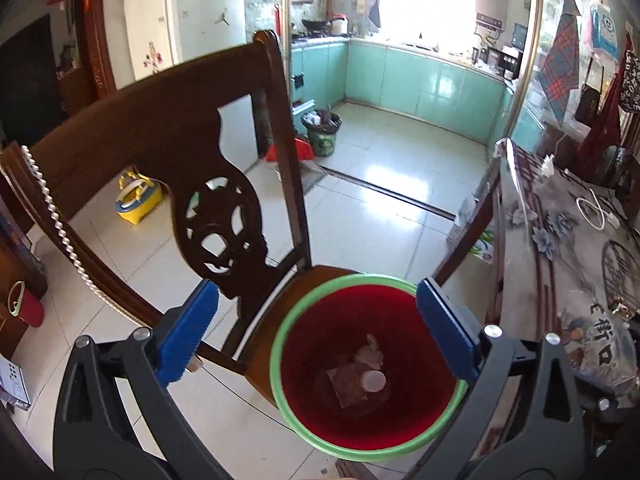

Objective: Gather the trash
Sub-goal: 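Carry the bottle and wrapper with both tools over the red bin, then open both tools to drop the bottle and wrapper into the bin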

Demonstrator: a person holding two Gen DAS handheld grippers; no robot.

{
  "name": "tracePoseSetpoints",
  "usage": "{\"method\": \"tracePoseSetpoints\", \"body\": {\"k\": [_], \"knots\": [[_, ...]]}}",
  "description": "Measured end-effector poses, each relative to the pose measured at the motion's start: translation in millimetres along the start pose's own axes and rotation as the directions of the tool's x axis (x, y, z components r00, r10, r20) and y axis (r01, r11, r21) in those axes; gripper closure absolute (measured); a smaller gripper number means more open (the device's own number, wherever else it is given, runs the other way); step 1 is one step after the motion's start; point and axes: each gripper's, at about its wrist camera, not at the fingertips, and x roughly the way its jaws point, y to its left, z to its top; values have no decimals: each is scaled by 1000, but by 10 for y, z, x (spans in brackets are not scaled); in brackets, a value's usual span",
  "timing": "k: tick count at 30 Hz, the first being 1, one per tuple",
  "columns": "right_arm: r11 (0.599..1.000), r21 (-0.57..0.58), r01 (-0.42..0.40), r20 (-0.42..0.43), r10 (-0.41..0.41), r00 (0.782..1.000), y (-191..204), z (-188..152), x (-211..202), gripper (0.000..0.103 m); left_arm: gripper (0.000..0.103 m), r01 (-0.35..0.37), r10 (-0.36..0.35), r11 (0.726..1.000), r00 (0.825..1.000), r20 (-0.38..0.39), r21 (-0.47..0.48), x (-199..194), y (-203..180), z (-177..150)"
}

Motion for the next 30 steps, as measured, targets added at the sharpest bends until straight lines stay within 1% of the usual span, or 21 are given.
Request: {"method": "tracePoseSetpoints", "body": {"k": [3,6,10,13,16,17,19,20,22,25,28,30], "knots": [[1000,-10,-19,-8,19,1000,86,86,166,64,5,-61,64,997,996,57,-41,-118,189,81],[999,-22,-28,-21,27,999,177,161,361,64,5,-111,121,989,987,103,-99,-233,388,132],[999,-30,-28,-46,26,999,260,237,621,63,5,-134,155,977,981,120,-164,-310,602,157],[999,-25,-27,-71,25,997,283,250,800,62,5,-139,165,971,978,125,-192,-346,684,171],[1000,-20,-13,-99,11,995,291,243,956,49,5,-142,170,969,977,130,-204,-383,712,179],[1000,-21,-7,-107,5,994,292,239,990,34,5,-140,168,969,977,130,-206,-391,712,173],[1000,-19,6,-102,-8,995,289,228,1015,22,5,-135,164,969,978,129,-206,-390,706,172],[1000,-18,11,-100,-13,995,285,225,1010,18,5,-134,162,970,978,128,-204,-389,703,176],[1000,-13,13,-98,-14,995,278,230,990,17,5,-129,156,972,980,124,-198,-377,677,171],[999,-13,29,-81,-30,996,264,234,902,7,5,-124,150,974,981,126,-191,-370,641,178],[999,-11,40,-69,-40,997,234,216,778,7,5,-104,130,976,983,128,-192,-374,618,189],[999,-7,53,-57,-54,997,204,197,671,7,5,-78,104,979,986,130,-190,-384,577,190]]}}
